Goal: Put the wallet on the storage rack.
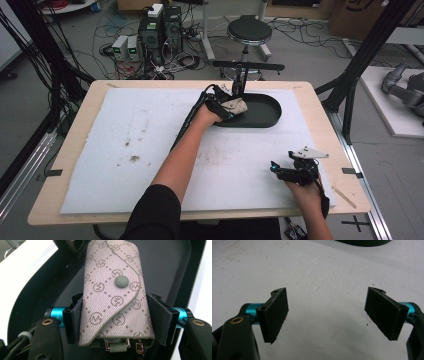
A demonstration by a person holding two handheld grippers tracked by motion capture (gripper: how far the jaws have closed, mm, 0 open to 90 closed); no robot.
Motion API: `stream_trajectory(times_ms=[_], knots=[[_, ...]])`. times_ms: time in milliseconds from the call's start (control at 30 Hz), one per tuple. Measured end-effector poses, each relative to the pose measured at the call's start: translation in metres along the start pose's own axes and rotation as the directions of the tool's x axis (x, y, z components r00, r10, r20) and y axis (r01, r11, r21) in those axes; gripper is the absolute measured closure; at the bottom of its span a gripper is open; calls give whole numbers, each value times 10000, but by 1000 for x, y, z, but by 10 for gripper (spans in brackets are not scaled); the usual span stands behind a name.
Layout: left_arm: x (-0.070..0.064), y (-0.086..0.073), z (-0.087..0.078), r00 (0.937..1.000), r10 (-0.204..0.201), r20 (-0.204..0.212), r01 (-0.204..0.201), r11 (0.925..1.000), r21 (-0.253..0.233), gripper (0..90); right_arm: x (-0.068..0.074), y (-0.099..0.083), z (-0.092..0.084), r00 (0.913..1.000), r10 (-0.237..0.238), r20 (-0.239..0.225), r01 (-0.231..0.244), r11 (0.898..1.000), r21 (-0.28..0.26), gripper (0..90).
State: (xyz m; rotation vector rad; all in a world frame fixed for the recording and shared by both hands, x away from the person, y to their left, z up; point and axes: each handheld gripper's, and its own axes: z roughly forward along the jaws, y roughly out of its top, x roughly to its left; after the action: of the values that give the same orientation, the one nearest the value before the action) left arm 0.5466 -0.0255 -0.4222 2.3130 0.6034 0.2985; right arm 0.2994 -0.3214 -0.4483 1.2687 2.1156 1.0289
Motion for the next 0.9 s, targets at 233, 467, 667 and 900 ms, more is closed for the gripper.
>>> stream_trajectory(times_ms=[233, 467, 667, 900], knots=[[3, -1, -5, 9992, -340, -206, 342, 9994, 84, 295, 0, 1, 2, 10000, -59, -25, 59, 10000, -13, 195], [3, 1, -26, 9971, -756, 130, 761, 9964, -385, 246, 3, 4, 5, 9998, -164, -85, 165, 9999, 44, 195], [-8, -1, -54, 9973, -712, 171, 723, 9947, -734, 227, 5, 6, 7, 9998, -127, -125, 127, 9999, 14, 195], [-26, -16, -90, 9985, -536, -85, 516, 9864, -1559, 227, 7, 10, 11, 9994, -243, -228, 242, 9997, -22, 195]])
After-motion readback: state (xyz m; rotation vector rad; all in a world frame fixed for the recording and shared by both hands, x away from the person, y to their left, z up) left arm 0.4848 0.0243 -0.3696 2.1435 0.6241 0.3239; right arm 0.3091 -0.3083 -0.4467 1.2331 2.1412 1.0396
